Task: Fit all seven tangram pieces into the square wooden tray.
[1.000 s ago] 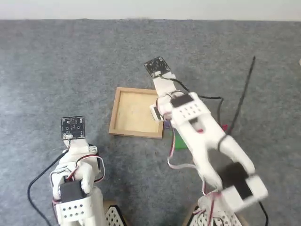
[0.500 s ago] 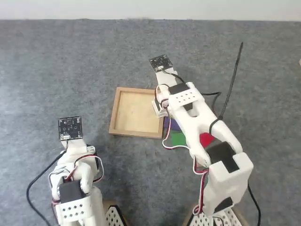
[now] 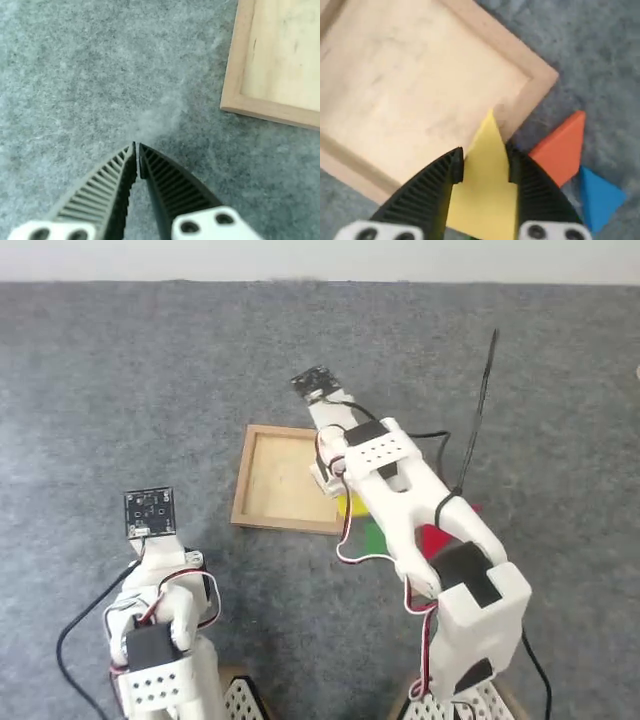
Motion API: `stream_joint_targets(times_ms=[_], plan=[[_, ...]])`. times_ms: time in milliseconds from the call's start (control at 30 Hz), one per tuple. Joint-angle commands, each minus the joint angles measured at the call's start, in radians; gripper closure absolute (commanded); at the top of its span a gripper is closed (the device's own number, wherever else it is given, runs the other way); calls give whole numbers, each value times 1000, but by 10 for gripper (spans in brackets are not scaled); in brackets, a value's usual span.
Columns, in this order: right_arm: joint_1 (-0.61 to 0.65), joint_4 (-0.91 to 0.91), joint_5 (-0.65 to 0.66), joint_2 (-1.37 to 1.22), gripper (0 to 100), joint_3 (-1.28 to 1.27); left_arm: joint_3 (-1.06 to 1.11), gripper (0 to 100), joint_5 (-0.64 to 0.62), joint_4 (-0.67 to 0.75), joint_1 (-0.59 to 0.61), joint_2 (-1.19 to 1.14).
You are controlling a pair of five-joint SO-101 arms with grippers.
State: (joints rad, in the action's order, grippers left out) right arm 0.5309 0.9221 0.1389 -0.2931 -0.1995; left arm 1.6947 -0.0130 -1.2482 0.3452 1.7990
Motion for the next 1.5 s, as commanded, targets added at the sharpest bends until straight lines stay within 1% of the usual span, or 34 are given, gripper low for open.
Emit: stream_joint_targets(times_ms=[0, 200, 333, 400, 467, 533, 667, 800, 900, 1100, 1267, 1367, 1467], plan=[[33, 12, 49, 10, 930, 52, -12, 987, 8, -11, 6, 17], [90, 10, 144, 10, 930, 49, -12, 987, 8, -11, 6, 17], [110, 4, 198, 16, 929, 94, -12, 987, 8, -11, 6, 17], [90, 65, 201, 33, 929, 133, -12, 987, 8, -11, 6, 17], [76, 182, 204, 84, 929, 172, -12, 987, 8, -11, 8, 17], [68, 278, 242, 170, 929, 181, -12, 987, 8, -11, 8, 17], [30, 332, 295, 383, 928, 66, -12, 987, 8, -11, 8, 17], [15, 366, 324, 553, 938, -158, -12, 987, 8, -11, 8, 17], [19, 344, 292, 613, 997, -325, -12, 987, 8, -11, 8, 17], [15, 234, 278, 622, 991, -479, -12, 987, 8, -12, 8, 17], [-18, 134, 276, 591, 991, -502, -12, 987, 8, -12, 8, 17], [-82, 65, 187, 481, 990, -482, -12, 987, 8, -12, 8, 17], [-101, 76, 210, 383, 991, -397, -12, 987, 8, -12, 8, 17]])
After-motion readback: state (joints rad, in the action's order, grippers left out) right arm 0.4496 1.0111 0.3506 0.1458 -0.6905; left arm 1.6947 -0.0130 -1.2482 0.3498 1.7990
